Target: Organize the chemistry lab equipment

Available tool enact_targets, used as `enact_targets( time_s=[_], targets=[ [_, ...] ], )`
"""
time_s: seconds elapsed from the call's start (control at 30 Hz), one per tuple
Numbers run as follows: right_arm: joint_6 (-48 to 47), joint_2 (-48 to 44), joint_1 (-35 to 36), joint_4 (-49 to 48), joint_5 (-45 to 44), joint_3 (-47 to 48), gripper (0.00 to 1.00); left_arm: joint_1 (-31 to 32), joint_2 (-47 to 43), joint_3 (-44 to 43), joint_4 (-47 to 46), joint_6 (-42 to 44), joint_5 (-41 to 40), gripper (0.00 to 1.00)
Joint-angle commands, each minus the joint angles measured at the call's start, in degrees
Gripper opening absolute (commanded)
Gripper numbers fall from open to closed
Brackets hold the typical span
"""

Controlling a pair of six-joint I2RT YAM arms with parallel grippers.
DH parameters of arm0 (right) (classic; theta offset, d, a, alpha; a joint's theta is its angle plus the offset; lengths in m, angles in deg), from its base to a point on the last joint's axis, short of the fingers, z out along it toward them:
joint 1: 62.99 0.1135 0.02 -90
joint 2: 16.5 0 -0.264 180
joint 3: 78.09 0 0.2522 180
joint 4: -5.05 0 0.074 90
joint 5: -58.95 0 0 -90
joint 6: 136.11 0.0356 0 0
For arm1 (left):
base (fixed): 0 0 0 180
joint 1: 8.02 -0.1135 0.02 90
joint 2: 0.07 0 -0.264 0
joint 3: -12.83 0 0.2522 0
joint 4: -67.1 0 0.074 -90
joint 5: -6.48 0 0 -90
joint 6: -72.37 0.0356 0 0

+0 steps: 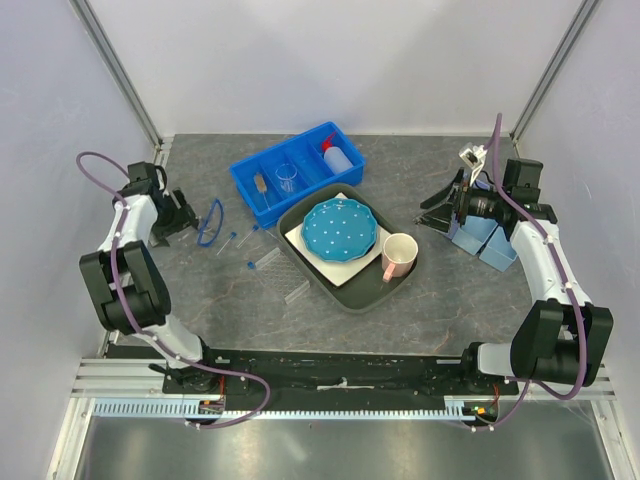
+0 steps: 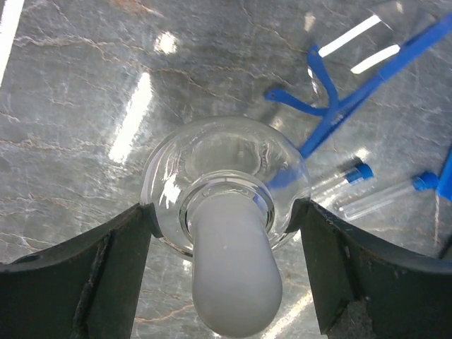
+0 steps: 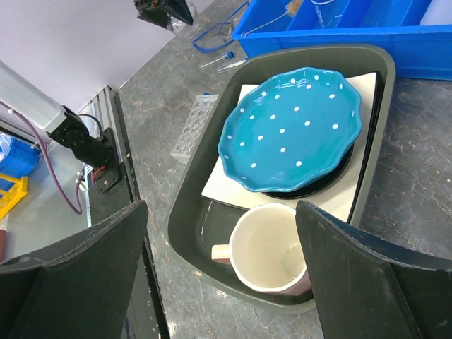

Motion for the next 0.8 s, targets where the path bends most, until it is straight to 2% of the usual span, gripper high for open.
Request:
enact_targets(
  time_s=[0.0, 0.2, 0.37, 0.47, 0.6, 0.77],
  targets=[
    [-0.91, 0.15, 0.67, -1.71, 0.63, -0.50, 0.93, 1.04, -9.45, 2.46, -3.16, -1.18, 4.67, 0.28],
    [-1.18, 0.15, 0.93, -1.71, 0.54, -0.59, 0.93, 2.88, -18.51, 8.34, -1.84, -2.86, 9.07, 0.28],
    [-1.44, -0.02, 1.11, -1.71, 0.36, -0.68, 0.93, 7.53, -26.69, 13.36, 0.44, -3.12, 11.36, 0.27],
    [-1.70, -0.02, 1.19, -1.80, 0.36, -0.68, 0.93, 13.85, -30.56, 15.03, 2.11, -3.64, 13.12, 0.27],
    [-2.32, -0.20, 1.11, -1.80, 0.36, -0.94, 0.93, 28.06, -34.69, 16.61, 2.91, -6.02, 14.97, 0.27],
    [-2.93, -0.02, 1.20, -1.71, -0.51, -0.94, 0.93, 41.27, -38.91, 19.33, 2.21, -10.85, 17.78, 0.27]
  ],
)
